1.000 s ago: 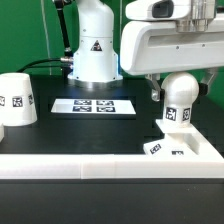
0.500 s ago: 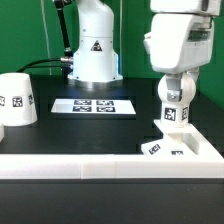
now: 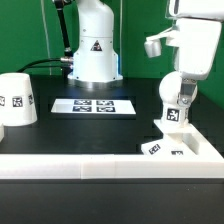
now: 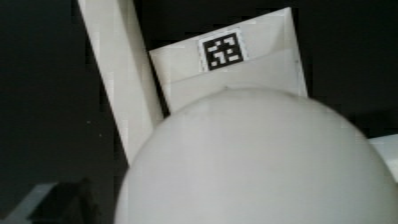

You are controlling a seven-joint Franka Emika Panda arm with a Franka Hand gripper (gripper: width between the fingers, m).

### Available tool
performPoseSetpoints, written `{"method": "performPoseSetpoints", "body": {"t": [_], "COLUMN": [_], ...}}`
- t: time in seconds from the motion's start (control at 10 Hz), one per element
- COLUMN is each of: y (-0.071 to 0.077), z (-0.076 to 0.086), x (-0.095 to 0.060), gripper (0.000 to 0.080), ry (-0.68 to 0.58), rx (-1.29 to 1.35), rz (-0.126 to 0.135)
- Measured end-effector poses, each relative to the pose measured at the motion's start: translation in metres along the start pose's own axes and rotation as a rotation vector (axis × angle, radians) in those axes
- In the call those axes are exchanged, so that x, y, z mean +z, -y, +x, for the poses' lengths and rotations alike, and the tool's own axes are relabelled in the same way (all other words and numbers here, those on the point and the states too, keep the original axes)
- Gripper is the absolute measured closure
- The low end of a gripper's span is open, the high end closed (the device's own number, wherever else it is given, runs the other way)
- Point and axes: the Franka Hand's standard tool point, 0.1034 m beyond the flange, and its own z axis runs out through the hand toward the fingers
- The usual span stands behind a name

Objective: Assemble lamp

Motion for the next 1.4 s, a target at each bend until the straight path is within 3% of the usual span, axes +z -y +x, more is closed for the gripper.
{"method": "performPoseSetpoints", "body": {"t": [0.3,0.6,0.7,0.9,1.1,1.4], "y": [-0.001,-0.002,-0.002,-0.002,-0.004,0.0], "z": [-0.005,-0.008,-0.009,-0.009,-0.015,-0.013], "x": [0.001,0.002,0.002,0.002,0.002,0.003], "gripper": [0.0101,0.0115,0.0228,0.0227,0.0227,0.0226], "ry": [0.01,0.012,0.012,0.011,0.009,0.016], "rx": [-0.191,-0.195,-0.195,-0.178,-0.067,0.375], "rz": [-0.005,-0.004,-0.004,-0.004,-0.001,0.008]}}
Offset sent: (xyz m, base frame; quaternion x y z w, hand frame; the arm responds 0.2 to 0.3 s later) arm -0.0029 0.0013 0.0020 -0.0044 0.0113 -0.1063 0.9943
